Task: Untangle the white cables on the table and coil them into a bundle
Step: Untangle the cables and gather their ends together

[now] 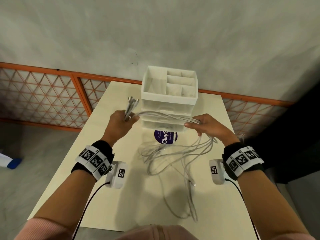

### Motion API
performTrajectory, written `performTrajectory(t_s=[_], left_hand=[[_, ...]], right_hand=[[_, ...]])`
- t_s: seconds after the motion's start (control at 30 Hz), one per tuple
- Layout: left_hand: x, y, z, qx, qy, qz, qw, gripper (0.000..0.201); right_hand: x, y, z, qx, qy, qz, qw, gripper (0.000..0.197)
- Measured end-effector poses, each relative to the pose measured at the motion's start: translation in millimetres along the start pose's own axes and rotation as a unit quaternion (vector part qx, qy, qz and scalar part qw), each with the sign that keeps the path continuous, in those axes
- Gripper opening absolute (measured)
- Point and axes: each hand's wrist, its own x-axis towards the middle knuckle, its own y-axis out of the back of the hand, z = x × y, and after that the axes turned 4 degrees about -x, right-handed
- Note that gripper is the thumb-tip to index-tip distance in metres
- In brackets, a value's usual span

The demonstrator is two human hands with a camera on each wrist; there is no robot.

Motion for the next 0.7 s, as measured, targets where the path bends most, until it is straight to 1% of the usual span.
performTrajectory(t_s=[0.03, 0.07, 0.1, 0.13, 0.17, 0.23, 0.3, 0.33, 0.37, 0.43, 0.47, 0.53, 0.63, 0.67, 0.7], left_hand=[[-4.0, -1.2, -5.5, 0.044, 0.018, -0.021, 0.999, 0.024], [-8.1, -4.2, -10.3, 0.084, 0.034, -0.05, 0.995, 0.024], [-11.9, -7.2, -15.2, 0.114, 0.049, -0.082, 0.989, 0.024], [-15.0, -10.8, -18.3, 0.122, 0.062, -0.107, 0.985, 0.026], [-17.8, -13.4, -18.3, 0.105, 0.073, -0.115, 0.985, 0.032], [-21.4, -16.8, -14.1, 0.011, 0.077, -0.097, 0.992, 0.045], [-27.3, -21.4, 3.4, -0.115, 0.03, -0.086, 0.989, 0.049], [-30.0, -24.9, 14.1, -0.153, 0.004, -0.111, 0.982, 0.048], [-32.0, -29.1, 25.1, -0.174, -0.014, -0.152, 0.973, 0.048], [-28.7, -42.0, 34.6, -0.159, -0.032, -0.233, 0.959, 0.05], [-26.0, -47.3, 34.2, -0.118, -0.034, -0.264, 0.957, 0.048], [-22.8, -54.6, 32.1, -0.055, -0.039, -0.297, 0.952, 0.048], [-18.4, -59.7, 34.0, -0.027, -0.056, -0.31, 0.949, 0.041], [-17.5, -58.3, 37.9, -0.009, -0.067, -0.304, 0.95, 0.042], [-14.5, -57.3, 39.3, 0.003, -0.082, -0.285, 0.955, 0.042]], right_hand=[[-1.6, 1.8, -4.9, 0.015, 0.007, -0.011, 1.0, 0.028], [-2.3, 3.1, -8.3, 0.019, 0.014, -0.021, 1.0, 0.028], [-1.7, 3.3, -11.0, 0.007, 0.018, -0.028, 0.999, 0.03], [-0.5, 3.2, -12.2, -0.019, 0.019, -0.034, 0.999, 0.032], [1.1, 2.2, -12.4, -0.059, 0.018, -0.04, 0.997, 0.033], [5.5, -1.2, -7.7, -0.142, 0.014, -0.047, 0.989, 0.034], [8.0, -5.1, -3.9, -0.19, 0.012, -0.052, 0.98, 0.033], [8.3, -7.5, -5.2, -0.202, 0.016, -0.056, 0.978, 0.033], [9.0, -10.5, -9.3, -0.209, 0.023, -0.062, 0.976, 0.033], [9.7, -16.7, -23.0, -0.205, 0.045, -0.078, 0.975, 0.031], [9.8, -19.3, -30.8, -0.193, 0.057, -0.085, 0.976, 0.029], [9.3, -19.4, -42.5, -0.163, 0.078, -0.092, 0.979, 0.021], [7.7, -10.9, -43.8, -0.108, 0.077, -0.121, 0.984, 0.009], [7.8, -8.6, -39.1, -0.091, 0.074, -0.126, 0.985, 0.016], [7.8, -6.7, -32.7, -0.092, 0.076, -0.114, 0.986, 0.021]])
